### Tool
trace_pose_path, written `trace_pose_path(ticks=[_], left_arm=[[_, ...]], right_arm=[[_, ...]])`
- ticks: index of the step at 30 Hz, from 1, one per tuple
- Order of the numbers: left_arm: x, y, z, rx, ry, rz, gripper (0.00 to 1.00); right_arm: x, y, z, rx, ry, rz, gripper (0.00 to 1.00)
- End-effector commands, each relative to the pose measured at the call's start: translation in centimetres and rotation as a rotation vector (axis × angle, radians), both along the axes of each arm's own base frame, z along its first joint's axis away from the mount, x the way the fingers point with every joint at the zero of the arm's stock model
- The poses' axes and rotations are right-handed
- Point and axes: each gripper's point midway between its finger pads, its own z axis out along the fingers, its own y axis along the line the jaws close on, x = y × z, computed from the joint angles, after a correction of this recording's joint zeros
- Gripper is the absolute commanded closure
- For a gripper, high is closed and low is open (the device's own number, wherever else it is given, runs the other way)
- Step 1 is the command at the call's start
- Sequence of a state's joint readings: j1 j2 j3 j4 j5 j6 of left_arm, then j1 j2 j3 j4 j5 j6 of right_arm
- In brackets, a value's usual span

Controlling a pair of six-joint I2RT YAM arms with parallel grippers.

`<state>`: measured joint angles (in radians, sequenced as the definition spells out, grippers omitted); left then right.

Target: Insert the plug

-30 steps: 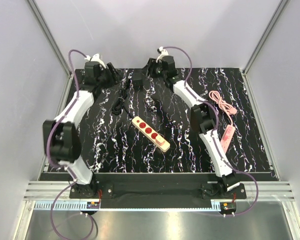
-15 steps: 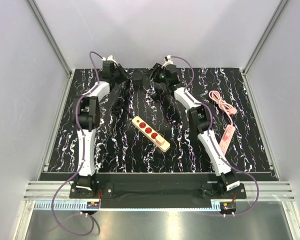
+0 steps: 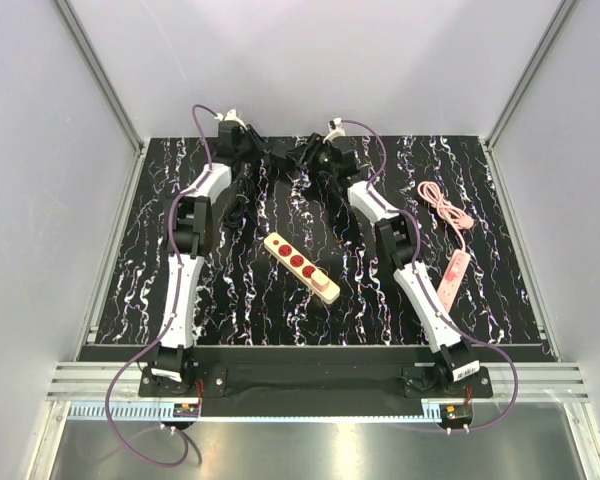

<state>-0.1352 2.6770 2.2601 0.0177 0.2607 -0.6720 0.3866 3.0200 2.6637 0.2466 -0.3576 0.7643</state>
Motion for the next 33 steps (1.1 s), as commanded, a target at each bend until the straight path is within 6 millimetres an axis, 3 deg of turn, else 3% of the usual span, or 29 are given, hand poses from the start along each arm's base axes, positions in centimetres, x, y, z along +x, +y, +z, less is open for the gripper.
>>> trace_pose_path(ticks=[1, 3, 4, 5, 6, 7, 8, 9, 10, 11, 12, 13, 14, 15, 16, 17, 18, 19, 20, 21, 22, 23, 24, 25, 27, 28, 29, 33], left_arm=[[-0.1, -3.8, 4.1, -0.006, -0.135, -0.113, 0.69], [-1.1, -4.9, 3.7, -0.024, -0.118, -0.168, 0.69], [-1.4, -5.2, 4.1, -0.031, -0.118, -0.183, 0.69], [-2.1, -5.5, 3.5, -0.036, -0.098, -0.201, 0.70], [-2.7, -6.1, 3.4, -0.048, -0.089, -0.239, 0.71], [-3.5, -6.3, 3.4, -0.050, -0.075, -0.256, 0.71], [-4.2, -6.6, 3.2, -0.054, -0.064, -0.273, 0.71], [-4.9, -6.9, 3.4, -0.060, -0.058, -0.295, 0.71], [-6.1, -7.0, 3.3, -0.059, -0.041, -0.310, 0.71], [-7.0, -7.4, 3.3, -0.049, -0.044, -0.332, 0.70], [-7.6, -7.5, 3.5, -0.043, -0.048, -0.339, 0.70], [-8.9, -7.7, 3.5, -0.038, -0.034, -0.349, 0.69], [-9.5, -7.7, 3.5, -0.038, -0.031, -0.355, 0.68], [-10.0, -7.8, 3.9, -0.044, -0.042, -0.360, 0.68], [-11.1, -7.7, 3.9, -0.050, -0.027, -0.361, 0.68], [-11.7, -7.9, 4.0, -0.059, -0.020, -0.365, 0.68], [-12.2, -7.9, 4.2, -0.065, -0.023, -0.373, 0.68], [-13.4, -8.0, 4.2, -0.069, -0.009, -0.381, 0.68], [-14.1, -8.3, 4.3, -0.068, -0.010, -0.390, 0.67], [-14.6, -8.2, 4.3, -0.064, -0.005, -0.388, 0.67], [-15.5, -8.0, 4.7, -0.061, -0.003, -0.388, 0.66], [-15.8, -7.7, 5.7, -0.048, -0.013, -0.375, 0.64], [-16.0, -7.3, 4.9, -0.032, 0.011, -0.363, 0.64], [-16.0, -6.9, 6.2, -0.011, -0.003, -0.351, 0.63], [-16.2, -5.5, 5.9, 0.073, 0.050, -0.308, 0.56], [-15.5, -4.9, 7.9, 0.093, 0.024, -0.283, 0.53], [-15.9, -3.6, 7.3, 0.136, 0.086, -0.239, 0.49], [-16.0, 0.1, 10.6, 0.114, 0.104, -0.122, 0.39]], right_arm=[[-0.3, 0.1, 2.9, 0.026, -0.068, 0.054, 0.40], [-1.1, 0.3, 2.9, 0.002, -0.070, 0.097, 0.43], [-1.4, 0.3, 4.2, -0.005, -0.091, 0.113, 0.44], [-2.0, 0.3, 3.0, -0.028, -0.070, 0.134, 0.46], [-2.7, 0.4, 3.1, -0.035, -0.064, 0.163, 0.47], [-3.1, 0.4, 5.0, -0.035, -0.081, 0.172, 0.48], [-4.0, 0.1, 3.1, -0.065, -0.041, 0.184, 0.50], [-4.6, 0.0, 3.2, -0.072, -0.042, 0.198, 0.50], [-5.0, -0.3, 5.8, -0.073, -0.074, 0.196, 0.50], [-6.3, -0.8, 3.3, -0.103, -0.025, 0.200, 0.50], [-6.5, -1.2, 3.8, -0.109, -0.041, 0.183, 0.49], [-7.0, -1.5, 5.9, -0.110, -0.069, 0.173, 0.49], [-8.2, -2.1, 4.2, -0.130, -0.023, 0.169, 0.49], [-8.8, -2.4, 4.2, -0.132, -0.010, 0.171, 0.50], [-9.6, -2.4, 5.9, -0.125, -0.022, 0.181, 0.50], [-11.1, -2.7, 4.1, -0.129, 0.039, 0.192, 0.51], [-12.0, -2.8, 4.2, -0.126, 0.043, 0.201, 0.51], [-12.9, -2.7, 5.9, -0.119, 0.029, 0.207, 0.51], [-14.7, -2.9, 4.1, -0.134, 0.076, 0.223, 0.51], [-15.6, -3.0, 4.2, -0.139, 0.081, 0.230, 0.51], [-16.5, -3.2, 5.8, -0.139, 0.061, 0.235, 0.48], [-17.9, -3.7, 4.4, -0.167, 0.097, 0.243, 0.46], [-18.4, -4.3, 4.2, -0.189, 0.111, 0.238, 0.44], [-18.8, -4.8, 5.7, -0.214, 0.091, 0.227, 0.42], [-19.5, -6.3, 4.9, -0.332, 0.094, 0.216, 0.36], [-19.7, -6.7, 6.1, -0.366, 0.059, 0.212, 0.33], [-19.8, -7.7, 5.7, -0.447, 0.031, 0.210, 0.27], [-19.5, -9.1, 6.6, -0.634, -0.140, 0.254, 0.14]])
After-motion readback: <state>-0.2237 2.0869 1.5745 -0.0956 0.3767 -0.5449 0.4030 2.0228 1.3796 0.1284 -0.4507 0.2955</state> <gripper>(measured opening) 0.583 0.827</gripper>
